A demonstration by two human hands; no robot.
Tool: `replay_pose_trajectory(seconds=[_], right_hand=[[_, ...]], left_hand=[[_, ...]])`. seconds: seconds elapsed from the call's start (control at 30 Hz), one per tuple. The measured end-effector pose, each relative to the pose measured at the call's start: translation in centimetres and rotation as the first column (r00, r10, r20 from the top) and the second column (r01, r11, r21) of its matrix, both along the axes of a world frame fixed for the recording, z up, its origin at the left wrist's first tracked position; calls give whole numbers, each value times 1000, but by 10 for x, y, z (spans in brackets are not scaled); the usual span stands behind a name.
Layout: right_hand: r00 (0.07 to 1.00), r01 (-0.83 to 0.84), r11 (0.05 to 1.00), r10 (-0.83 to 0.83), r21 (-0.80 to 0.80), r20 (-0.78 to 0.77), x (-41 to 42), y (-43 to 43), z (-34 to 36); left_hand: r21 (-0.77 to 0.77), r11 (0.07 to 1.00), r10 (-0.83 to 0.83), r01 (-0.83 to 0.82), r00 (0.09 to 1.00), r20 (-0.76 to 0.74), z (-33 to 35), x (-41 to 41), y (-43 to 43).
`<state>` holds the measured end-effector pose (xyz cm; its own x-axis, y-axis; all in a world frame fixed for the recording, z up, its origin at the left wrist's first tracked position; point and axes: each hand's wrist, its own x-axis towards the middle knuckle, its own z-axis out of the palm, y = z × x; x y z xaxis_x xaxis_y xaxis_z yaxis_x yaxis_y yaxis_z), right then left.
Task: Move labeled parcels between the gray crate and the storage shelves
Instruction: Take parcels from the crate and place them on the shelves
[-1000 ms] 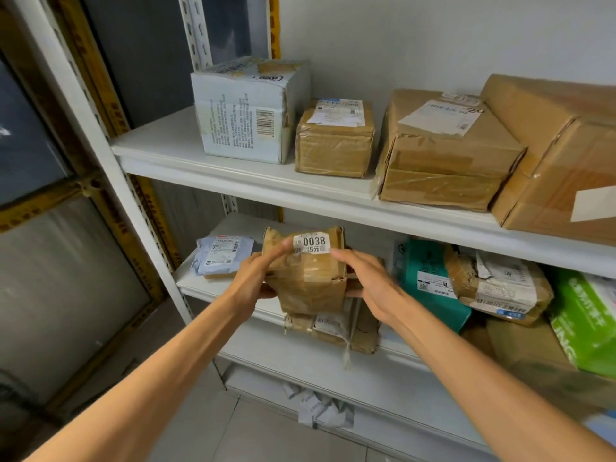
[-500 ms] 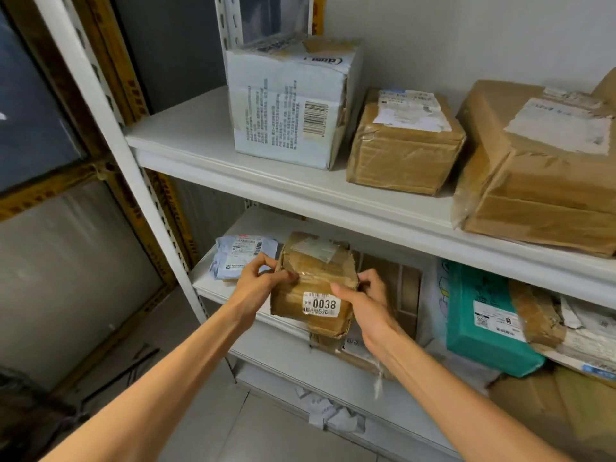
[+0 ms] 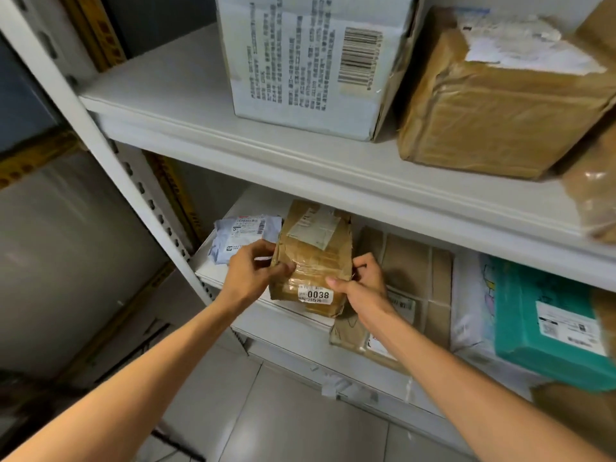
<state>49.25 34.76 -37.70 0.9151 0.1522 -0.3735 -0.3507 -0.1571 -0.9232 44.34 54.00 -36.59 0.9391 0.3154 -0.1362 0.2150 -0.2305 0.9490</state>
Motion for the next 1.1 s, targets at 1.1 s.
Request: replay_pose_trajectory(seconds=[1.1], right_hand=[[922,-258,732,382,-630,67,-36,-113,30]], left_hand=[[734,615,-122,289,954,-273,36,-9,-55]])
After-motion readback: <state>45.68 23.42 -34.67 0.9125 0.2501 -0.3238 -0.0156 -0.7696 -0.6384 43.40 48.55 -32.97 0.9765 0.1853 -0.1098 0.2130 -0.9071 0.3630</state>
